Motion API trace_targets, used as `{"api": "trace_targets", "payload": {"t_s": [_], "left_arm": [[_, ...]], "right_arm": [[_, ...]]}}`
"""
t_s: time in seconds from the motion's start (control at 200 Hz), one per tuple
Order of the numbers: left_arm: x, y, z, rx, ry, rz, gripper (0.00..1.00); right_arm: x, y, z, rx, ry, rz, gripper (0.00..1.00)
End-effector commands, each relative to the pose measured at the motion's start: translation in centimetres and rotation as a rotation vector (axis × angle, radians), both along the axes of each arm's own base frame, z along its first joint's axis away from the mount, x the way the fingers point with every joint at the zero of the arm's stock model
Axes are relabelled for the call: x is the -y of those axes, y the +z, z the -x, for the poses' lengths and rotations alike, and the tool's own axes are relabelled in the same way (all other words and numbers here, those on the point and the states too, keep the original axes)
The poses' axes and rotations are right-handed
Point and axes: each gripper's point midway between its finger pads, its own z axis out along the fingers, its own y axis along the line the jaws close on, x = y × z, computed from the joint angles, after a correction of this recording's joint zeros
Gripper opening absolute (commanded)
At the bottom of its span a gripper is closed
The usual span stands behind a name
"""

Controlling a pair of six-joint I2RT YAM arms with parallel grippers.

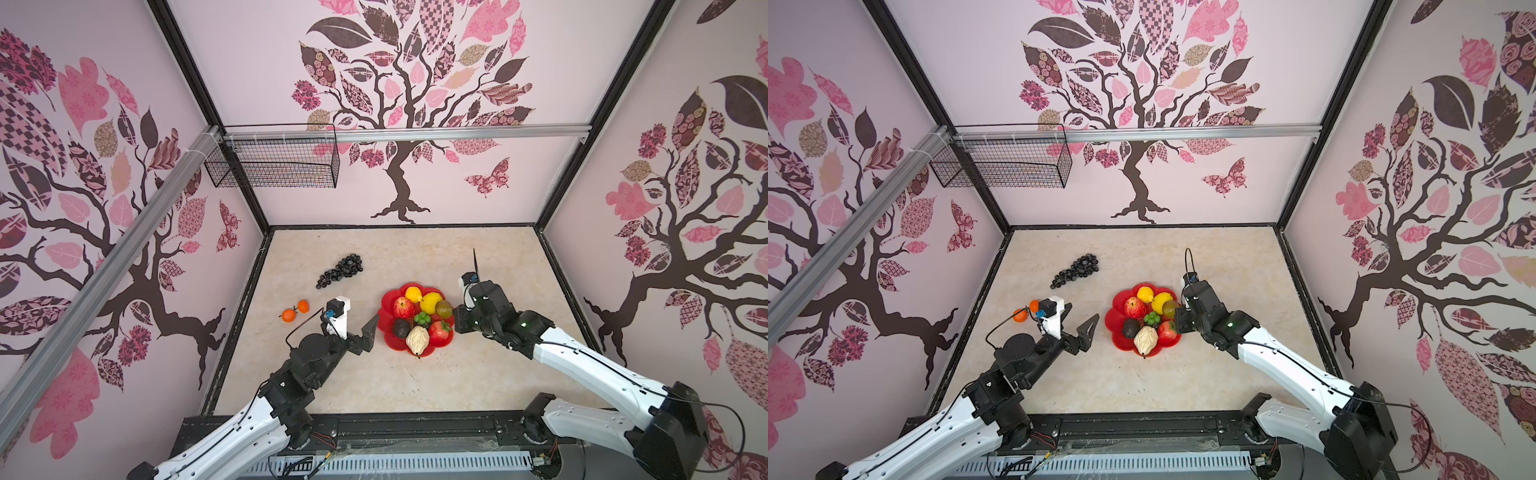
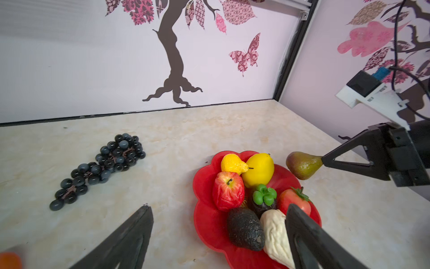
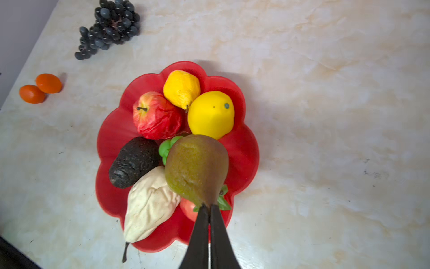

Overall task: Arrange fruit in a fruit bowl
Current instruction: Place the fruit in the fruit bowl.

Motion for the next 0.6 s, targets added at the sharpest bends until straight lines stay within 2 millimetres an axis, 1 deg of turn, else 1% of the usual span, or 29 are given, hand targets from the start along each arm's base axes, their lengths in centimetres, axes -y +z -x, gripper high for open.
{"api": "trace_targets", "payload": {"t_s": [0.0,0.145,0.385,0.595], "left_arm": [[-0.9,-1.6,-0.3,-0.023,0.045,-0.044,0.92],[-0.6,-1.6,-0.2,-0.028,0.03,-0.044,0.92],[-0.1,-1.6,-0.1,-0.032,0.006,-0.033,0.92],[-0.1,-1.4,0.0,-0.026,0.001,-0.033,0.92]], "right_arm": [[0.4,0.2,-0.9,0.003,0.0,0.077,0.02],[0.6,-1.0,-1.5,-0.024,-0.016,0.102,0.02],[0.3,-1.3,-2.6,-0.021,-0.025,0.124,0.02],[0.6,-2.4,-2.7,-0.043,-0.032,0.159,0.03]]}}
